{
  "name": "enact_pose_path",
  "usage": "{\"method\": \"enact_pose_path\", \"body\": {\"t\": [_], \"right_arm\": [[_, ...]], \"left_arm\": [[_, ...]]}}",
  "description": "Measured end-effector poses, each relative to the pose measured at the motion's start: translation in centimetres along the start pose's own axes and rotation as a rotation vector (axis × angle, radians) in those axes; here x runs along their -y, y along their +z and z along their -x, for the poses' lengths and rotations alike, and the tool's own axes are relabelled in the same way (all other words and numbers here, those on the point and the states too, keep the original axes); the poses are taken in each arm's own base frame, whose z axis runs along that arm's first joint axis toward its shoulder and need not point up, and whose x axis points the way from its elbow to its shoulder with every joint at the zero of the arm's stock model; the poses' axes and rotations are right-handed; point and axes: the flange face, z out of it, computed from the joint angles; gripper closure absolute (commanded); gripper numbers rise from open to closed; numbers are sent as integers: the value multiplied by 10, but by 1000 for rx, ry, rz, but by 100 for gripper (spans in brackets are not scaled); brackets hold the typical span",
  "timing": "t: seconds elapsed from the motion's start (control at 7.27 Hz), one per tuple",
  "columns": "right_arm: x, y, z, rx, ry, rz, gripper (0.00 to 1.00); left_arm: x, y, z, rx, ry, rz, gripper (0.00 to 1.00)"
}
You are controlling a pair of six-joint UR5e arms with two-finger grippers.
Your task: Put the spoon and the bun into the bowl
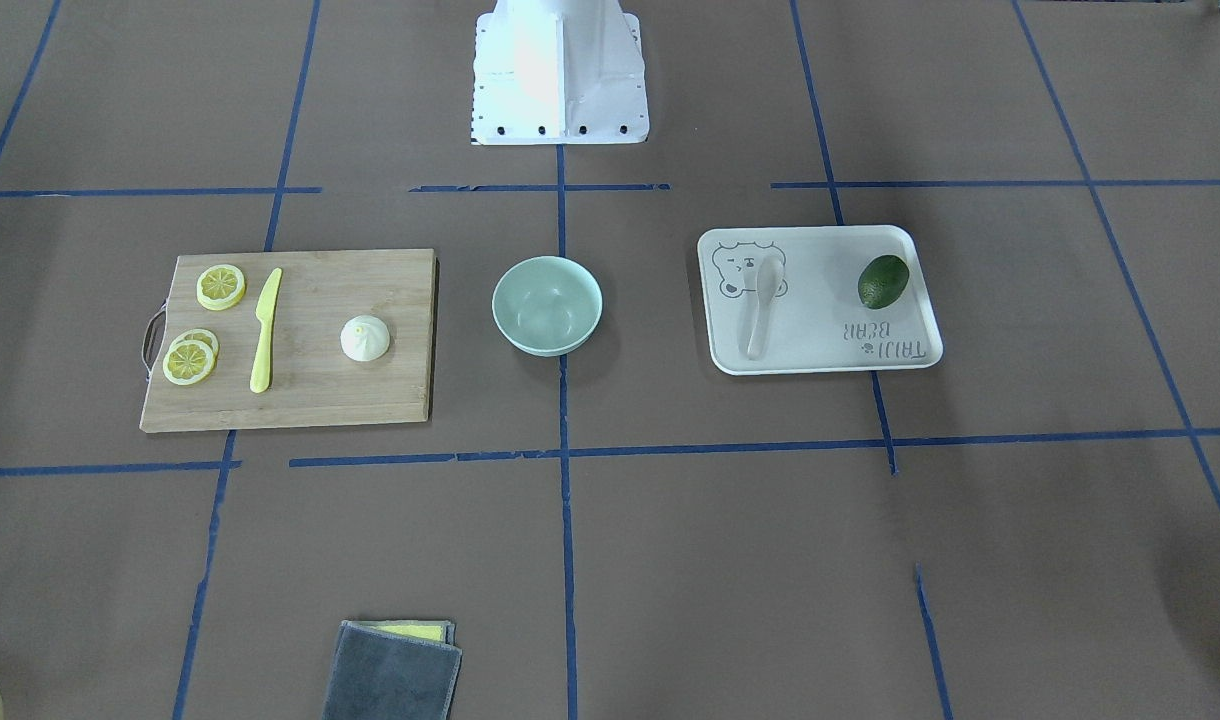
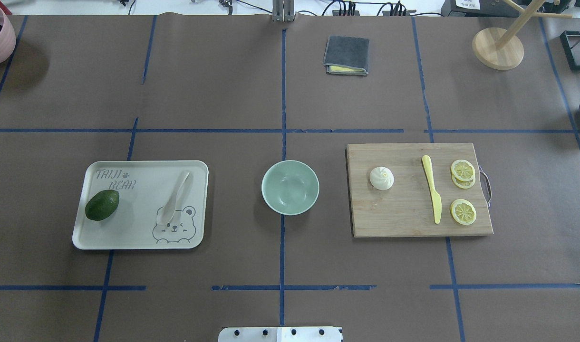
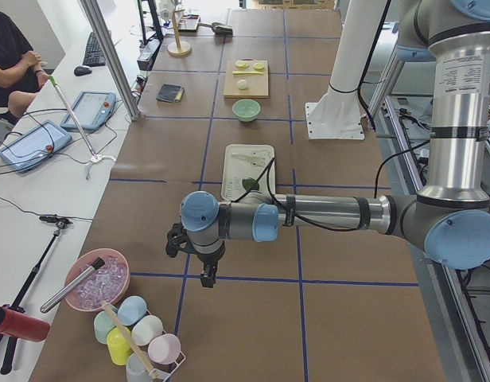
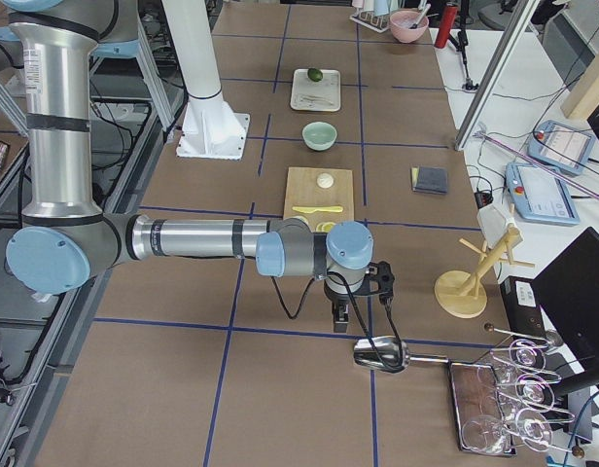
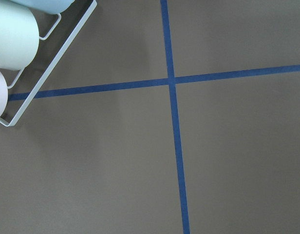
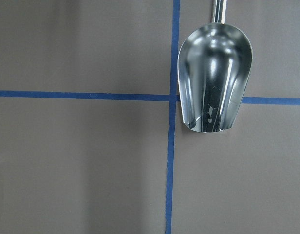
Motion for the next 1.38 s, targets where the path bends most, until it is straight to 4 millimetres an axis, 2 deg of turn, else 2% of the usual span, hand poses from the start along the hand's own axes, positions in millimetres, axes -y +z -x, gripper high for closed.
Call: {"method": "enact_pose_path", "body": {"t": [0.28,0.41,0.55,0.69,0.83,1.1,1.38], "right_arm": [[3,-2,2,-1,-5,-4,0],[5,-4,5,0,-11,-9,0],[8,-8,10,0,-20,-17,0],[10,-12,16,2,-28,-25,0],[12,-14,23,7,-40,-31,0],[25,-24,44,13,-80,-51,0],[32,-31,56,26,-100,-65,0]], "left_arm": [[7,-9,-8,2,21,-22,0],[24,-23,-22,5,40,-51,0],[48,-43,-47,6,43,-94,0],[69,-58,-89,-1,36,-132,0],[80,-59,-142,-21,39,-151,0],[82,-44,-237,-81,35,-156,0],[76,-32,-332,-118,-20,-160,0]]}}
